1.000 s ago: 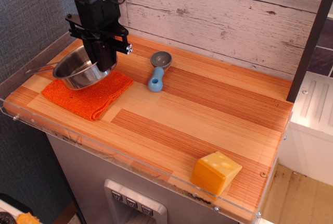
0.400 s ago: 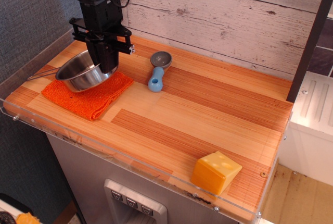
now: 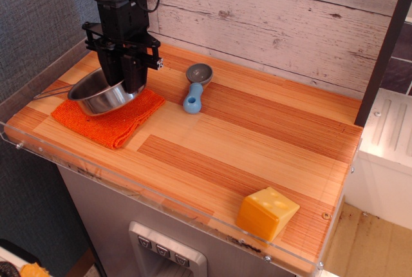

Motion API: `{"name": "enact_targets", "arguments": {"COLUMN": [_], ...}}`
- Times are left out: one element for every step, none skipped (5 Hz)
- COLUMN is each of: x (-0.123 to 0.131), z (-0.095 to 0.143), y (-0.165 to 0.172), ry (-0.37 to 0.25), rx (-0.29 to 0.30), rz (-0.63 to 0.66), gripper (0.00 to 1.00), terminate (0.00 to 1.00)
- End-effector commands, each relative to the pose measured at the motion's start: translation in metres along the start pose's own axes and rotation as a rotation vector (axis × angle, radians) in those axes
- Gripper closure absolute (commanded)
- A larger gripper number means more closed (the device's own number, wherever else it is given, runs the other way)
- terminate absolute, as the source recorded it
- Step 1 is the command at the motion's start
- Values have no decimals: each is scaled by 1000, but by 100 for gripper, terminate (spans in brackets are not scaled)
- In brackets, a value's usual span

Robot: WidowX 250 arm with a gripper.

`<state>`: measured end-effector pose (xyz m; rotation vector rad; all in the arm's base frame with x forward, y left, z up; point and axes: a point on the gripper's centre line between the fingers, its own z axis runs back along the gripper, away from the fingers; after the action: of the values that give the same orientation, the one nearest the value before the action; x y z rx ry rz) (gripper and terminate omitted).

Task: Put the bowl on the orange square.

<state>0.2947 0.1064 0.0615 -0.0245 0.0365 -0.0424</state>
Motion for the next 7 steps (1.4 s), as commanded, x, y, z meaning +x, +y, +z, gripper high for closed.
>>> {"name": "enact_targets", "arguments": {"x": [-18,-23,-21,-21,-20,-20,-20], "z": [30,43,49,49,48,45,45], "y": [-9,-18,-26,-29,-29,-29,-29], "ry": [-70,-142,-178,-198,-197,-198,-198], "rx": [-48,-59,-47,26,76,107,107], "rz": [33,15,5,26,41,50,50], "gripper": [0,0,0,0,0,0,0], "terminate": [0,0,0,0,0,0,0]}}
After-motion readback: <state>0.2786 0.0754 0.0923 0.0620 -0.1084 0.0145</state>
